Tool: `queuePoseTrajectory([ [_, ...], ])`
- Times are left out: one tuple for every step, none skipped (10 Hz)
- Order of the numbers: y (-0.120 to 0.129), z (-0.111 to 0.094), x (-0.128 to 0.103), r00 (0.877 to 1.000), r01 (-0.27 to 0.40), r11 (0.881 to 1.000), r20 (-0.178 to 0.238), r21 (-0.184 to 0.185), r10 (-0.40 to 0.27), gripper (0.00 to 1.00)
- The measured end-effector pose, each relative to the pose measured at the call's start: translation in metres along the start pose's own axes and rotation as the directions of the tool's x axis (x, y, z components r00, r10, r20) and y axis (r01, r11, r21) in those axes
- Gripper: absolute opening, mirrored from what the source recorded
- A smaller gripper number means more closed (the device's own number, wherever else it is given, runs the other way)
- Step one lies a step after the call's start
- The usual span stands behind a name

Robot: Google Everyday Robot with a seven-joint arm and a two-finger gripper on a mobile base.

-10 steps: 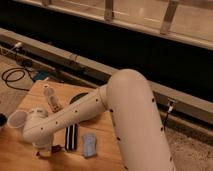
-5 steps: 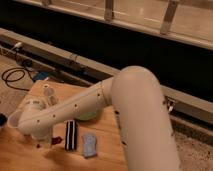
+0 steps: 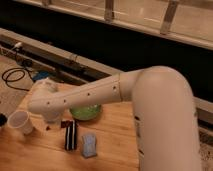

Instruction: Place the pepper in the ceramic bowl

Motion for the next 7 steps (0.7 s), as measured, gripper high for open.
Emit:
queuePoseTrajectory([
  [-0.008, -0.005, 0.006, 1.0, -0.009, 1.0, 0.0, 0.002, 0.009, 0.0],
  [-0.023, -0.013, 0.016, 1.0, -0.02, 1.0, 0.008, 0.01, 0.02, 0.0],
  [-0.044, -0.025, 0.03, 0.999, -0.029, 0.999, 0.024, 0.032, 0.028, 0.0],
  [-0.055, -0.034, 0.04, 0.998, -0.039, 0.998, 0.042, 0.049, 0.037, 0.0],
  [-0.061, -0.039, 0.046, 0.998, -0.042, 0.997, 0.052, 0.06, 0.039, 0.0],
  [-0.06, -0.04, 0.043, 0.998, -0.038, 0.998, 0.055, 0.058, 0.034, 0.0],
  [-0.06, -0.04, 0.043, 0.998, -0.038, 0.998, 0.055, 0.058, 0.035, 0.0],
])
